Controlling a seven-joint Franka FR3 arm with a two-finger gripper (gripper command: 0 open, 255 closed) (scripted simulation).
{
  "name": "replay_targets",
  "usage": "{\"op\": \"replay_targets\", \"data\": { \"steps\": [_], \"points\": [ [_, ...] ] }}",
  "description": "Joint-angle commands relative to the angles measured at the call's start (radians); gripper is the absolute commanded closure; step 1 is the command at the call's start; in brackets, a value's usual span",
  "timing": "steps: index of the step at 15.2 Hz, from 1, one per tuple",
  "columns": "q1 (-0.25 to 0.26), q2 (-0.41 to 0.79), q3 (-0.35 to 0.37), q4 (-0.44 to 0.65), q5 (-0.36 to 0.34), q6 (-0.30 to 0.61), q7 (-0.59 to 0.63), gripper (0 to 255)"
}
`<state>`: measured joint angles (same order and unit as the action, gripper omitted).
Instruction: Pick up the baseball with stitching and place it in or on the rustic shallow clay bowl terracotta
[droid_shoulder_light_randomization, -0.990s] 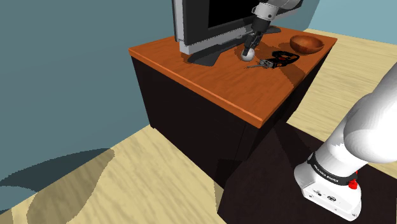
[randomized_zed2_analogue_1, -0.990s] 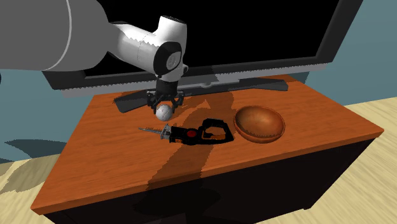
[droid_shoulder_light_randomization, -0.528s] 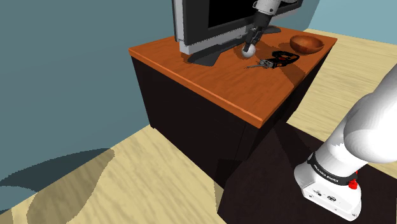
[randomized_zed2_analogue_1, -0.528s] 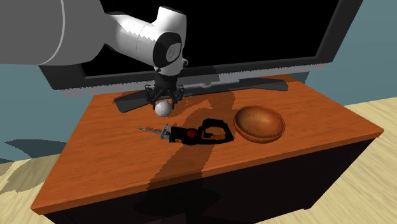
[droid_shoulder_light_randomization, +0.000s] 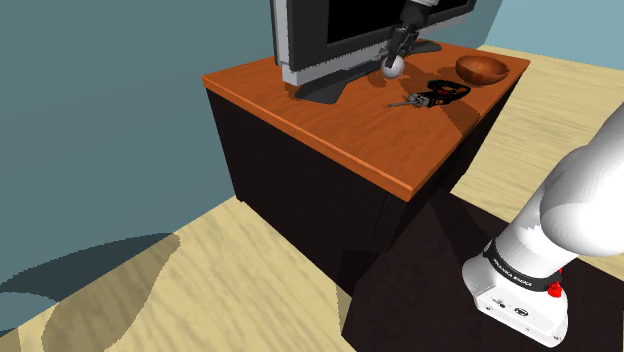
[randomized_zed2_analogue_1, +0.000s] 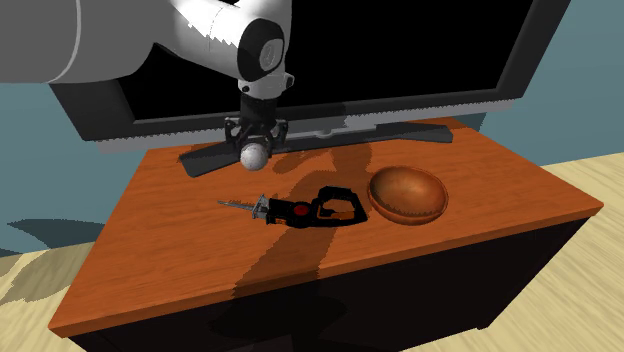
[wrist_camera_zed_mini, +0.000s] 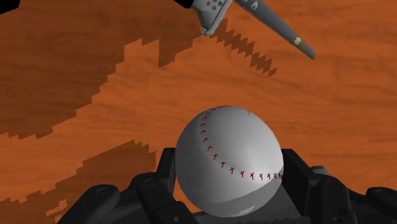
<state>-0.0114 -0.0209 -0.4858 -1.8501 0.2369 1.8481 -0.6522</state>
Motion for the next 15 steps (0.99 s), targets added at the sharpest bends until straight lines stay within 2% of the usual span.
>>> {"op": "replay_targets", "data": {
  "steps": [1, 15],
  "points": [
    [-0.001, -0.005, -0.001, 0.024, -0.004, -0.028, 0.005, 255],
    [-0.006, 0.015, -0.007, 0.232, -0.002, -0.216, 0.038, 255]
  ]
}}
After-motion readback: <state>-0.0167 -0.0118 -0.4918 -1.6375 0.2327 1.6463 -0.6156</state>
